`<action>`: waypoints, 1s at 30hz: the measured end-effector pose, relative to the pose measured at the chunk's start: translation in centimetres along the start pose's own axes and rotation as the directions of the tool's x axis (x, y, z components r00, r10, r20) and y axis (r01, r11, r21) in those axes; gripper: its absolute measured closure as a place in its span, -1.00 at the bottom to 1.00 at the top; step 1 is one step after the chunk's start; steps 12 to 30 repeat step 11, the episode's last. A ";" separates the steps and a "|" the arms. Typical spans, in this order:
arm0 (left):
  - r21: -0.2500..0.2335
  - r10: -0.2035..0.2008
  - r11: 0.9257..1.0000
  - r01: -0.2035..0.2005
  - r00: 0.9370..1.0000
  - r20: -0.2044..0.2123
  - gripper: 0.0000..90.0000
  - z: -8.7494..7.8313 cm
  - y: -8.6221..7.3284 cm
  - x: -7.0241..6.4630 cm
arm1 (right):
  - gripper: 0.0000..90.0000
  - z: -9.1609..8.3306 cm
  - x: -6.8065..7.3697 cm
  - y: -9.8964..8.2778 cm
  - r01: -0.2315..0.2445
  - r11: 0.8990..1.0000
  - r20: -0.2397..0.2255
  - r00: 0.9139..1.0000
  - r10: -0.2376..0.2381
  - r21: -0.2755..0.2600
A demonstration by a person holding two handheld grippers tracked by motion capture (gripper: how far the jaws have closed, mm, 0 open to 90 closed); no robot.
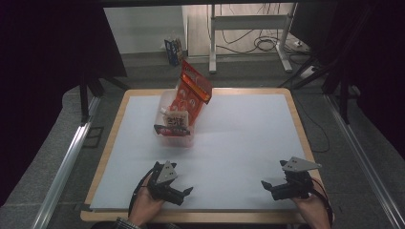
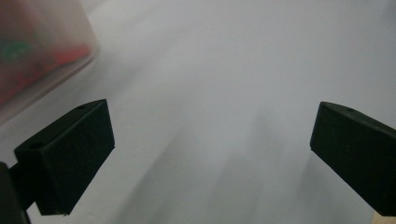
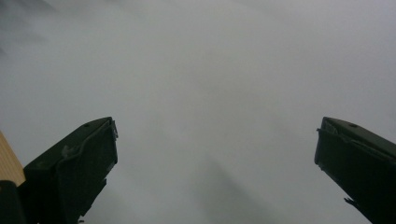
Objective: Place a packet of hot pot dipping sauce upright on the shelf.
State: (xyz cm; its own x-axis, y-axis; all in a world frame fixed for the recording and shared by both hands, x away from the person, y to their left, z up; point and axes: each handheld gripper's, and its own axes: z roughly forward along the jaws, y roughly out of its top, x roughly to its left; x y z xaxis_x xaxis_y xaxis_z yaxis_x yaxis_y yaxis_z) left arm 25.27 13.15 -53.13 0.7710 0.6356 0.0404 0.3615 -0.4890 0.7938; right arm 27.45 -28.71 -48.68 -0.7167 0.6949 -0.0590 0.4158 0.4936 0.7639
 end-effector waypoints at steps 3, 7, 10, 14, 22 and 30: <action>0.000 0.000 1.000 0.000 1.000 0.002 -1.00 0.0 0.0 0.0 | -1.00 0.2 -0.2 -0.5 -0.012 1.000 0.000 1.000 0.012 0.026; -0.002 -0.001 1.000 0.001 1.000 0.003 -1.00 0.0 0.0 0.0 | -1.00 0.3 -0.4 -0.6 -0.023 0.999 -0.003 1.000 0.023 0.032; -0.003 -0.002 1.000 0.002 1.000 0.001 -1.00 0.0 0.0 0.0 | -1.00 0.3 -0.3 -0.6 -0.015 0.999 -0.001 1.000 0.015 0.033; -0.002 -0.002 1.000 0.002 1.000 0.002 -1.00 0.0 0.0 0.1 | -1.00 0.3 -0.3 -0.5 -0.012 0.999 0.000 1.000 0.012 0.033; -0.002 -0.002 1.000 0.002 1.000 0.002 -1.00 0.0 0.0 0.1 | -1.00 0.3 -0.3 -0.5 -0.012 0.999 0.000 1.000 0.012 0.033; -0.002 -0.002 1.000 0.002 1.000 0.002 -1.00 0.0 0.0 0.1 | -1.00 0.3 -0.3 -0.5 -0.012 0.999 0.000 1.000 0.012 0.033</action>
